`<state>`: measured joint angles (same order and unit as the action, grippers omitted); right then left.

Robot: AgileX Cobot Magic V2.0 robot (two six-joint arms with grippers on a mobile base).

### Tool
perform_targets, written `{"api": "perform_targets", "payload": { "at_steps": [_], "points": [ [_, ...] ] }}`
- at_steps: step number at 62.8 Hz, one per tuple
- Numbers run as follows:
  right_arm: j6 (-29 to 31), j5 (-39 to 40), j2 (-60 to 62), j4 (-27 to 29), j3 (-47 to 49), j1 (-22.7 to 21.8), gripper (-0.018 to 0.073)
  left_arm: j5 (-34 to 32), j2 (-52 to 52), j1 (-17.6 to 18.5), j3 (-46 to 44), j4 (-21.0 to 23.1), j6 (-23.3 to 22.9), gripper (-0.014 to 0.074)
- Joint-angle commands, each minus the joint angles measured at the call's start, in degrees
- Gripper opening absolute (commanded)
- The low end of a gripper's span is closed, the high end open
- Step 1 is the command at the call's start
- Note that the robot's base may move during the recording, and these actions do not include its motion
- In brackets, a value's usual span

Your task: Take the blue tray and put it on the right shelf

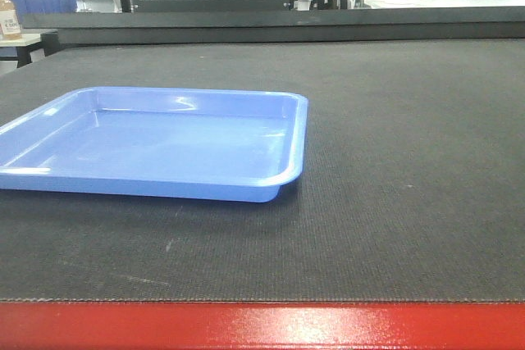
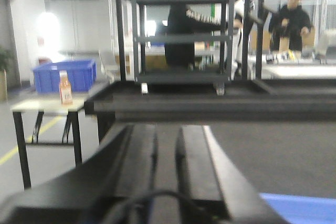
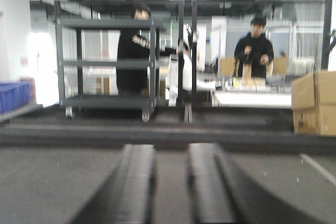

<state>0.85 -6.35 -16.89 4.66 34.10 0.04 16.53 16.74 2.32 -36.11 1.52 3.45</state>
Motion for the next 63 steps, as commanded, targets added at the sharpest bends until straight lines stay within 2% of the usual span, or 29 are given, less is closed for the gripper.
{"api": "perform_targets", "payload": {
  "at_steps": [1, 5, 11, 21, 29, 36, 44, 50, 58, 63],
  "points": [
    [0.57, 1.90, -7.96, 0.33, 5.95, 0.39, 0.0489, 5.35, 7.19, -0.05, -7.72, 2.06, 0.13, 0.0334],
    [0.57, 0.42, -12.80, 0.33, 8.71, 1.81, 0.0567, 9.80, 11.46, 0.81, -11.21, 2.70, 0.13, 0.0406],
    [0.57, -5.41, -19.35, 2.90, 13.39, 5.68, 0.0627, 15.42, 17.09, 3.15, -15.27, 2.58, 0.35, 0.0423],
    [0.57, -19.29, -31.09, 8.88, 24.36, 15.02, 0.0626, 26.06, 27.13, 6.45, -22.56, 3.35, 0.35, 0.0423],
    [0.22, -27.14, -42.30, 9.27, 32.85, 22.47, 0.0626, 34.26, 36.36, 6.61, -28.89, 2.94, 0.35, 0.0423],
    [-3.18, -31.98, -51.31, 9.27, 39.48, 26.38, 0.0626, 37.27, 43.23, 6.61, -33.47, 1.29, -0.07, 0.0423],
    [-8.14, -37.77, -62.03, 8.95, 47.41, 28.49, 0.0624, 39.39, 50.94, 6.61, -37.75, -0.07, -0.07, 0.0423],
    [-13.42, -42.79, -68.98, 6.73, 53.13, 28.68, 0.0589, 40.34, 55.73, 6.61, -40.09, -1.52, -0.43, 0.0423],
    [-23.62, -50.94, -77.37, -1.46, 59.94, 28.97, 0.0589, 41.24, 61.66, 5.64, -42.58, -1.94, -0.55, 0.0422],
    [-28.04, -53.30, -81.27, -6.51, 63.45, 30.21, 0.0589, 41.12, 64.51, 4.39, -43.54, -1.94, -1.23, 0.0421]
  ]
}}
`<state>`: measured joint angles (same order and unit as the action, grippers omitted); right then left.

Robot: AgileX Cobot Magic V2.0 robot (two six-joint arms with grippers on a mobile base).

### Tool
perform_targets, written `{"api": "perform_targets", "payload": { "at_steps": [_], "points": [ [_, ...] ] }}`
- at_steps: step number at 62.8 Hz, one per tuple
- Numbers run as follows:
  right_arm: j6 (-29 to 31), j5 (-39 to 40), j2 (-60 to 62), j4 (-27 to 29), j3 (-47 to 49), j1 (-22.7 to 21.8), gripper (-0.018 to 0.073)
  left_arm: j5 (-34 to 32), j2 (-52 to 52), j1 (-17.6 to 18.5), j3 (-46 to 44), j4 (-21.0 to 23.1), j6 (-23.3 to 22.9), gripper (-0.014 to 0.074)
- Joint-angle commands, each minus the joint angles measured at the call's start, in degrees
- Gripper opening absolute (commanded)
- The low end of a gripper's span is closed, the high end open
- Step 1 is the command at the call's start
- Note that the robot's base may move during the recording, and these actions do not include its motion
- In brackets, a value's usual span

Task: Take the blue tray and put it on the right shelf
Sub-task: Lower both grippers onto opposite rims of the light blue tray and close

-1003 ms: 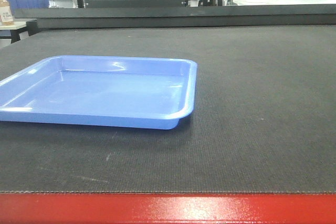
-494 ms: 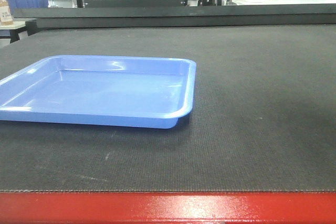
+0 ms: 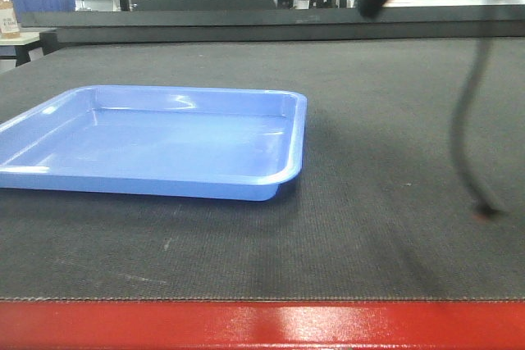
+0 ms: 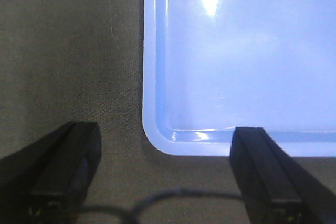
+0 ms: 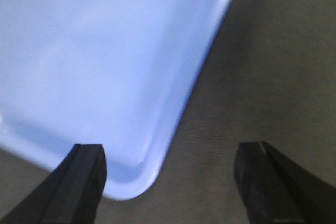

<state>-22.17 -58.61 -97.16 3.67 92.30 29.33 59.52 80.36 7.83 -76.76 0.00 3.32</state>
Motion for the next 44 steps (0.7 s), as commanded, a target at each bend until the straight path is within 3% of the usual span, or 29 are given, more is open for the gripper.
{"api": "perform_targets", "payload": {
  "at_steps": [1, 9, 44],
  "points": [
    [-5.52, -1.12, -1.61, -6.44, 5.79, 1.18, 0.0589, -2.01, 1.33, -1.39, -3.06, -0.43, -1.09, 0.0421],
    [-7.72, -1.48, -6.39, -9.97, 9.89, 2.81, 0.0589, -3.23, 4.81, -3.29, -3.77, 0.00, -1.09, 0.0421],
    [-9.98, 0.00, -16.61, -9.76, 11.73, 2.43, 0.0589, -12.19, 17.62, -3.72, -5.77, 2.88, -1.09, 0.0421]
  ]
}}
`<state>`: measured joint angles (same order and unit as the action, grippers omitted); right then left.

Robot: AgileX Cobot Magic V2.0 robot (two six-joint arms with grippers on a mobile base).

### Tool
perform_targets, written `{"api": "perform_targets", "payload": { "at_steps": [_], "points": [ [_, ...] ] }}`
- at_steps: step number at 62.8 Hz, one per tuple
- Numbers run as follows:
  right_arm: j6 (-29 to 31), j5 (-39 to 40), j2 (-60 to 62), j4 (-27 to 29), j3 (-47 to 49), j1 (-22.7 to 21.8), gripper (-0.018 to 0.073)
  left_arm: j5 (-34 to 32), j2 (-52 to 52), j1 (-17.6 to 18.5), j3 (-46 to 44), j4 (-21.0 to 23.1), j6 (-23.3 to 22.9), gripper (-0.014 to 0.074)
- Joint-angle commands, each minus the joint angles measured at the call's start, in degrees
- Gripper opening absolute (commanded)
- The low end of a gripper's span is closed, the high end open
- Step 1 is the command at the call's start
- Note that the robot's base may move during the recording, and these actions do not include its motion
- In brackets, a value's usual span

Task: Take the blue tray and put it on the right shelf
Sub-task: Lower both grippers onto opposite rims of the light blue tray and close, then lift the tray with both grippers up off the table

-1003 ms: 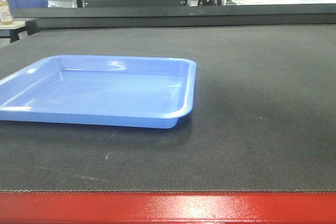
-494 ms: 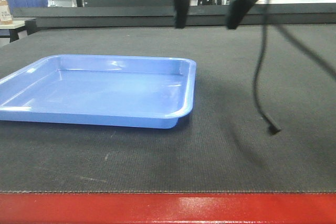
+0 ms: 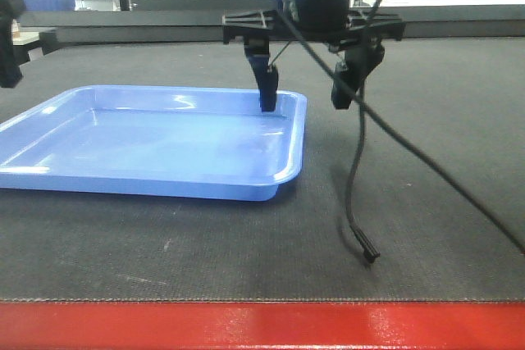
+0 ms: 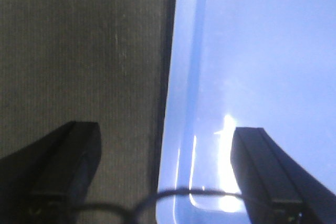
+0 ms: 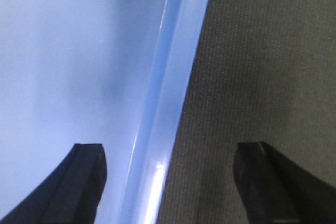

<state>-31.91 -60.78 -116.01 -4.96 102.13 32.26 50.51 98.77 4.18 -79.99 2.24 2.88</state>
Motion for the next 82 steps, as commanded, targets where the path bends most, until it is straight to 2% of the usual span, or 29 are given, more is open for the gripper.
{"api": "perform_targets", "payload": {
  "at_steps": [1, 32, 37, 45, 55, 64, 70, 82],
  "points": [
    [-0.24, 2.17, 1.99, -0.97, 1.90, -0.50, 0.0589, -3.16, -0.33, -0.06, -2.70, 0.64, -0.65, 0.0421],
    [-0.24, 4.00, -2.27, -0.17, 1.90, -0.50, 0.0585, -5.57, 6.93, -0.06, -3.72, 0.64, -0.65, 0.0421],
    [-0.24, 3.72, -2.89, 0.17, 1.90, -0.45, 0.0552, -5.45, 7.33, -0.06, -3.72, 0.95, -0.65, 0.0421],
    [-0.24, 3.60, -3.11, 0.38, 1.90, -0.41, 0.0426, -5.56, 7.98, -0.06, -3.72, 2.01, -0.65, 0.0403],
    [-0.19, 2.41, -3.11, 0.38, 1.90, -0.41, 0.0209, -5.34, 8.51, -0.06, -3.72, 2.01, -0.65, 0.0283],
    [-0.19, 1.99, -3.11, 0.38, 2.08, -0.41, 0.0022, -5.56, 8.51, -0.06, -3.72, 2.04, -0.65, 0.0083],
    [-0.19, 1.94, -2.72, 0.38, 2.52, -0.41, 0.0026, -5.56, 8.51, -0.06, -3.72, 2.04, -0.65, -0.0058],
    [-0.15, 0.20, -0.67, -0.76, 4.18, -0.41, 0.0025, 0.35, 8.26, 0.19, -6.32, 2.63, -0.65, -0.0041]
  ]
}}
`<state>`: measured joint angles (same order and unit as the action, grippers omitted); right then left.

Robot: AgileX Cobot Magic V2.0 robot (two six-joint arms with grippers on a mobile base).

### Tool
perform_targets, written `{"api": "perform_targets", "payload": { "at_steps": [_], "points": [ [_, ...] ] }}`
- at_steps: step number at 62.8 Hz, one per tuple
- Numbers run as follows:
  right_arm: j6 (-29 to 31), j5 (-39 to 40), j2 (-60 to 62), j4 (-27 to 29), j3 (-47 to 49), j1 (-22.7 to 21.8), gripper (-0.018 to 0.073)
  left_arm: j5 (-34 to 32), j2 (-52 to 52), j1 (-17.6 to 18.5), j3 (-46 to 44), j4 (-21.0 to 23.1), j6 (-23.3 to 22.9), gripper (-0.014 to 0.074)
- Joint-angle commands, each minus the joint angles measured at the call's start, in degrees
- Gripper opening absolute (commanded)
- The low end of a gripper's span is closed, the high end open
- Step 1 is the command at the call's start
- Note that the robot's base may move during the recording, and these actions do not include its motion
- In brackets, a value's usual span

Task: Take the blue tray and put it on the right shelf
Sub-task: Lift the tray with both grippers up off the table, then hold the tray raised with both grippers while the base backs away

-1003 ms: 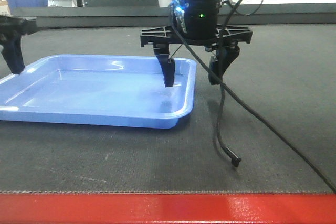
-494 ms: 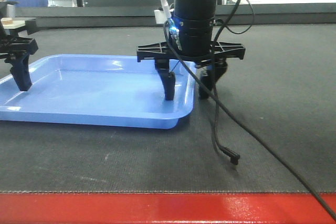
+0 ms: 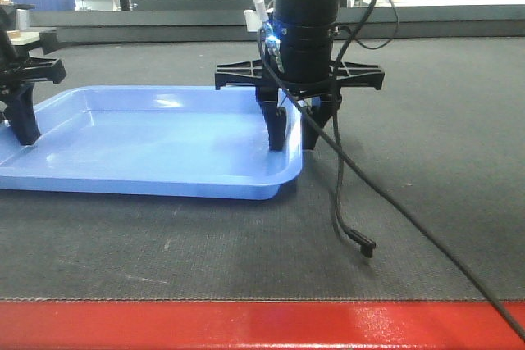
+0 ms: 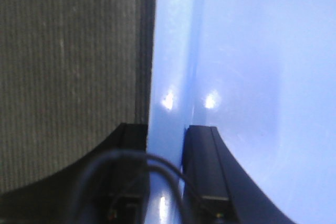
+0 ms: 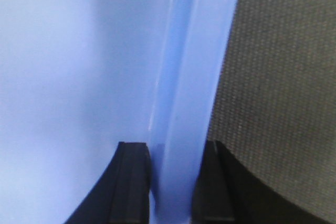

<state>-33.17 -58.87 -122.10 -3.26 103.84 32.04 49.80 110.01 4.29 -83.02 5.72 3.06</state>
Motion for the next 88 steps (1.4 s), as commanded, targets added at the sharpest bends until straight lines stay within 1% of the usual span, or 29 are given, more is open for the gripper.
{"api": "perform_targets", "payload": {
  "at_steps": [1, 15, 21, 30, 35, 40, 44, 48, 55, 62, 69, 81, 88],
  "points": [
    [1.23, -1.86, 5.65, -2.55, 2.63, -0.25, 0.0025, 1.62, -3.18, 0.23, -3.62, -0.68, -0.83, -0.0041],
    [4.60, -4.94, 10.72, -2.60, 3.09, -1.39, 0.0025, 7.12, -9.46, 1.82, -8.84, 2.49, -1.07, -0.0041],
    [6.52, -6.02, 13.79, -2.71, 3.09, -2.33, 0.0025, 9.35, -12.92, 3.36, -10.83, 2.50, -1.52, -0.0041],
    [9.22, -6.80, 18.94, -3.03, 3.09, -3.64, 0.0025, 11.12, -17.06, 6.67, -11.80, 2.09, -3.06, -0.0041],
    [10.47, -7.64, 22.35, -5.22, 3.09, -3.63, 0.0025, 12.49, -19.00, 8.54, -12.07, 1.81, -5.09, -0.0041],
    [10.47, -9.37, 25.47, -8.12, 3.09, -3.51, 0.0025, 13.70, -20.54, 10.70, -12.07, 0.75, -7.14, -0.0041],
    [11.15, -11.11, 27.52, -9.05, 3.09, -3.52, 0.0025, 14.78, -21.56, 12.57, -12.07, -0.85, -8.75, -0.0041],
    [12.19, -12.08, 29.61, -9.05, 2.97, -3.52, 0.0025, 15.86, -22.74, 14.30, -12.07, -2.75, -9.88, -0.0041],
    [12.79, -13.14, 32.72, -8.87, 1.83, -3.52, 0.0025, 16.91, -25.18, 17.68, -12.07, -6.36, -13.43, -0.0041],
    [12.92, -14.30, 35.91, -8.81, -0.43, -3.35, 0.0025, 17.05, -28.45, 19.95, -12.07, -7.30, -15.31, -0.0041],
    [12.92, -14.57, 39.30, -8.81, -4.16, -2.76, 0.0025, 19.33, -30.93, 20.89, -12.07, -7.30, -16.14, -0.0041],
    [12.92, -14.08, 45.18, -8.76, -12.52, -0.34, 0.0025, 26.26, -31.71, 20.97, -12.07, -6.39, -16.14, -0.0041],
    [12.69, -13.58, 48.39, -8.63, -16.39, 0.60, 0.0025, 26.82, -31.71, 22.41, -12.07, -6.04, -16.14, -0.0041]
  ]
}}
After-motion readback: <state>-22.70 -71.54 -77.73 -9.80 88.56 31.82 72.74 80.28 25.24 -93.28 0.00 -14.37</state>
